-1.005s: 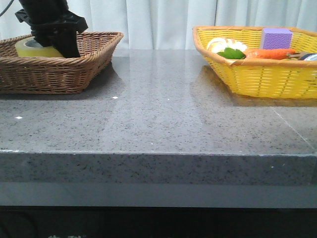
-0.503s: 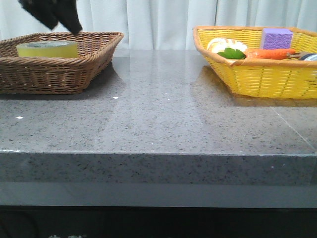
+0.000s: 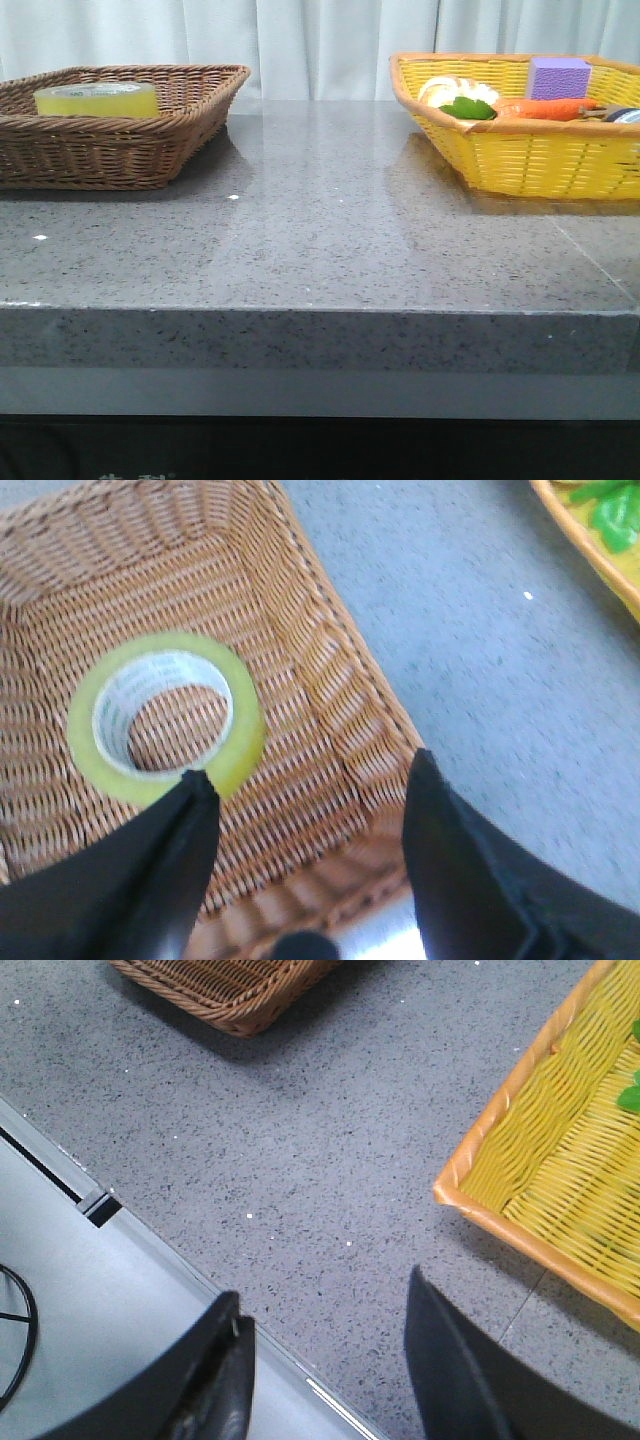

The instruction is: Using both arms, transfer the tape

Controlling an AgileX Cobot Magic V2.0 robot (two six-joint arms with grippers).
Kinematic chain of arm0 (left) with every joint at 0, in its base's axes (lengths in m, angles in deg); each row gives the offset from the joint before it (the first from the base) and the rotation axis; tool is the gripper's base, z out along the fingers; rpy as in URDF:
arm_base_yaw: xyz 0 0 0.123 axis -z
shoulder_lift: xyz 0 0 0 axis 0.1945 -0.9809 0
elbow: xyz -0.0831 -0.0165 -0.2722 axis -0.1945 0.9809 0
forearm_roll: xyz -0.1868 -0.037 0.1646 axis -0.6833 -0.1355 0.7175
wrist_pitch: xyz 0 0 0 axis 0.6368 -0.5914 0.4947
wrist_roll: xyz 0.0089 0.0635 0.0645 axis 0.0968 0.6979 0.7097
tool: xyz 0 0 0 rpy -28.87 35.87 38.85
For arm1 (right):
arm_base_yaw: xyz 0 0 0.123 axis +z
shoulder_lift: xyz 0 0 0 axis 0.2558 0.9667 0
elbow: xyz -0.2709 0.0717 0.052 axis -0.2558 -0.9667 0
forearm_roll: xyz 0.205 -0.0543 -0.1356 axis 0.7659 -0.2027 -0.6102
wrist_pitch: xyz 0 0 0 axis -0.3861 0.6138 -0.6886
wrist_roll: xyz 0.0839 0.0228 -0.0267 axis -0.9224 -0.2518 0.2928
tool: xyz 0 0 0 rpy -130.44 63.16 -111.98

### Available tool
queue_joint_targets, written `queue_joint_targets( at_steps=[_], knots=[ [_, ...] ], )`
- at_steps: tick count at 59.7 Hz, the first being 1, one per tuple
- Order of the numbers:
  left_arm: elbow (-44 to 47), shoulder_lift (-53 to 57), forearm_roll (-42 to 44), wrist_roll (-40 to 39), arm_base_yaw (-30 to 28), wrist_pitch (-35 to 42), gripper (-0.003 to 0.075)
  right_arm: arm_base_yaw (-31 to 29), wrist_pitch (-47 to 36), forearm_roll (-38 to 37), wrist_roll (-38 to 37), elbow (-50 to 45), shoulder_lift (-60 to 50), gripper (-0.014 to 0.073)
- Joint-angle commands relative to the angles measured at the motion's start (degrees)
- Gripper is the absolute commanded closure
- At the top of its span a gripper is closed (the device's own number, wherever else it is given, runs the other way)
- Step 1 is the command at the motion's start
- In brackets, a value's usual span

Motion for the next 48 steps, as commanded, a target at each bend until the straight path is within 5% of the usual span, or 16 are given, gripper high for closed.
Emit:
queue_joint_targets(
  at_steps=[1,40,48],
  knots=[
    [4.6,6.9,-1.7,-0.3,0.0,4.7,0.0312,-0.4,-3.7,0.9,0.2,1.5,-0.2,0.0212],
    [40.8,36.7,-6.0,1.7,3.2,12.8,0.0312,-0.4,-4.1,0.3,0.2,1.5,-0.2,0.0212],
    [43.4,39.9,-0.5,-4.6,2.8,13.4,0.0312,-0.4,-4.2,-0.1,0.2,1.5,-0.2,0.0212]
  ],
)
